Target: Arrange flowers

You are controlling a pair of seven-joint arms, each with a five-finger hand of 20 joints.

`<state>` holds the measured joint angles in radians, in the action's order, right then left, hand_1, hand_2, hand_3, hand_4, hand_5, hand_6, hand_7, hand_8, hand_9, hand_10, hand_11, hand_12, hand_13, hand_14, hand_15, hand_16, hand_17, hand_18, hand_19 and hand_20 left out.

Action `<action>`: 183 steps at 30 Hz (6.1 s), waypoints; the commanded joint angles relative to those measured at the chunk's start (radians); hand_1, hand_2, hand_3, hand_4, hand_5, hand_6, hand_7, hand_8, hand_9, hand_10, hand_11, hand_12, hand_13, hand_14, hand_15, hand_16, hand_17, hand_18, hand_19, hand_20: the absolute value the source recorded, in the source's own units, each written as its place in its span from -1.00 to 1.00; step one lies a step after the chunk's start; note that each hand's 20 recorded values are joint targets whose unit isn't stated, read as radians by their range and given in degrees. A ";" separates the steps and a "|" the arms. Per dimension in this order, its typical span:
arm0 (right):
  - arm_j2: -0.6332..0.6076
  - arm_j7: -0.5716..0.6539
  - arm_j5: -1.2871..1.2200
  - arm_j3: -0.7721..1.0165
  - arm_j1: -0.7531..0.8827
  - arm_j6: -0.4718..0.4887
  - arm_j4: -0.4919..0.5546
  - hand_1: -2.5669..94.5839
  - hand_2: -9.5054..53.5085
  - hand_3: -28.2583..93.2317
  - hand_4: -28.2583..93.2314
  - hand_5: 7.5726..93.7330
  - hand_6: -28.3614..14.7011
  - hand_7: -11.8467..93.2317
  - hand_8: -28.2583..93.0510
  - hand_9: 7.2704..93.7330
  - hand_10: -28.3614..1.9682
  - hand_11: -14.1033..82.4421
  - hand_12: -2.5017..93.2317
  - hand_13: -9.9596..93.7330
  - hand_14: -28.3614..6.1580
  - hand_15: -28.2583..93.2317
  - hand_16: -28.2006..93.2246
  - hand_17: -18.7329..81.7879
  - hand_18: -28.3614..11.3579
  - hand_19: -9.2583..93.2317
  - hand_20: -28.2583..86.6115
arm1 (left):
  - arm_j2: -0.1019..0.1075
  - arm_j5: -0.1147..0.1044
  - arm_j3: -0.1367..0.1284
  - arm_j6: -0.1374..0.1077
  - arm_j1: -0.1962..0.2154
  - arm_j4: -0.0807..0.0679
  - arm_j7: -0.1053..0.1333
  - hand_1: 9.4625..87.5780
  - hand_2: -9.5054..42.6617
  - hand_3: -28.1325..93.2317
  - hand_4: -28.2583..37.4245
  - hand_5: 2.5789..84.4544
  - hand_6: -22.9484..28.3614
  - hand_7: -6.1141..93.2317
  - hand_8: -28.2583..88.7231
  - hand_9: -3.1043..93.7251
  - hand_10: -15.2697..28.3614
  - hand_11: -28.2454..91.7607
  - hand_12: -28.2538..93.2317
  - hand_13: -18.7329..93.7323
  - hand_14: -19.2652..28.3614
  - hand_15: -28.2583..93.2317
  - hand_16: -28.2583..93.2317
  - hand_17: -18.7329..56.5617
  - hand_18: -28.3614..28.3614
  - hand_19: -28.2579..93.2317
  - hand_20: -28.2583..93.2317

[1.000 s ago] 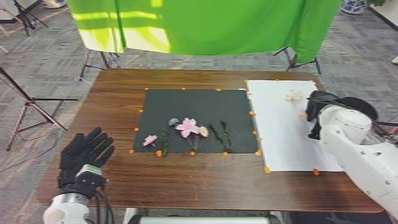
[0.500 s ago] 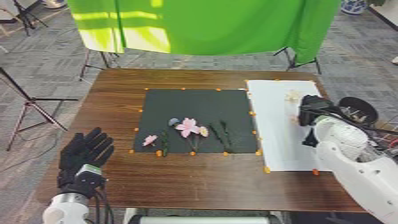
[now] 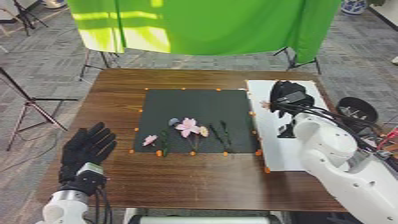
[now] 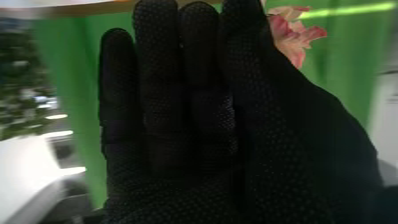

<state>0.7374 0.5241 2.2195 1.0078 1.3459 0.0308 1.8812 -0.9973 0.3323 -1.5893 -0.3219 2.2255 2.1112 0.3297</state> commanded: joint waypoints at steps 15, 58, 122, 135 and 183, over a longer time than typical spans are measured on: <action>0.143 -0.099 0.186 -0.240 -0.131 0.136 -0.045 0.32 -1.00 0.63 -1.00 0.70 0.41 -0.30 -0.52 1.00 0.27 -0.52 -0.18 0.69 0.36 -0.30 0.13 -0.02 -0.35 0.34 -0.05 | -0.006 -0.002 -0.002 -0.025 0.019 0.013 -0.008 -0.45 0.02 0.63 -1.00 0.06 0.34 -0.48 -0.68 -0.09 0.50 0.05 -0.34 -0.14 0.59 0.33 -0.71 -0.67 0.59 0.17 -0.37; 0.145 -0.024 0.068 -0.111 -0.057 0.265 0.086 0.09 -1.00 0.82 -1.00 0.21 0.27 -0.48 -0.73 0.32 0.04 -0.50 -0.65 0.40 0.02 -0.21 -0.17 -0.12 -0.42 0.30 -0.15 | -0.016 -0.048 0.007 -0.044 0.021 0.013 0.013 -0.45 0.03 0.64 -1.00 0.06 0.34 -0.47 -0.69 -0.09 0.50 0.05 -0.34 -0.14 0.59 0.33 -0.71 -0.67 0.59 0.18 -0.37; 0.101 -0.104 -0.141 -0.115 -0.363 0.347 -0.602 0.08 -0.92 0.80 -1.00 -0.01 0.31 -0.44 -0.77 0.30 0.21 -0.47 -0.69 0.25 0.20 -0.24 -0.29 -0.12 -0.28 0.19 -0.15 | 0.007 -0.151 0.088 -0.031 -0.075 -0.006 0.049 -0.46 -0.01 0.65 -1.00 0.09 0.34 -0.45 -0.69 -0.07 0.51 0.06 -0.33 -0.14 0.60 0.32 -0.70 -0.67 0.61 0.16 -0.35; 0.052 -0.158 -0.125 -0.082 -0.244 0.136 -0.333 0.21 -0.85 0.57 -1.00 0.59 0.43 -0.32 -0.55 0.81 0.31 -0.51 -0.43 0.53 0.30 -0.26 -0.07 -0.03 -0.25 0.27 -0.05 | 0.010 -0.141 0.051 -0.037 -0.050 0.001 0.061 -0.46 0.01 0.64 -1.00 0.09 0.34 -0.45 -0.69 -0.07 0.51 0.07 -0.34 -0.13 0.60 0.33 -0.71 -0.67 0.61 0.18 -0.37; 0.069 -0.198 0.054 0.119 0.214 0.283 0.132 0.10 -0.90 0.69 -1.00 0.36 0.31 -0.47 -0.61 0.50 0.11 -0.49 -0.65 0.44 0.09 -0.22 -0.21 -0.09 -0.33 0.20 -0.13 | 0.012 -0.182 -0.007 -0.060 -0.002 0.013 0.101 -0.46 0.02 0.64 -1.00 0.09 0.34 -0.45 -0.69 -0.06 0.51 0.06 -0.34 -0.13 0.60 0.33 -0.71 -0.67 0.60 0.18 -0.37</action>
<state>0.8217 0.3235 2.2475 1.1458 1.5097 0.2751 2.0011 -0.9966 0.1823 -1.5894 -0.3654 2.2051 2.1155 0.4208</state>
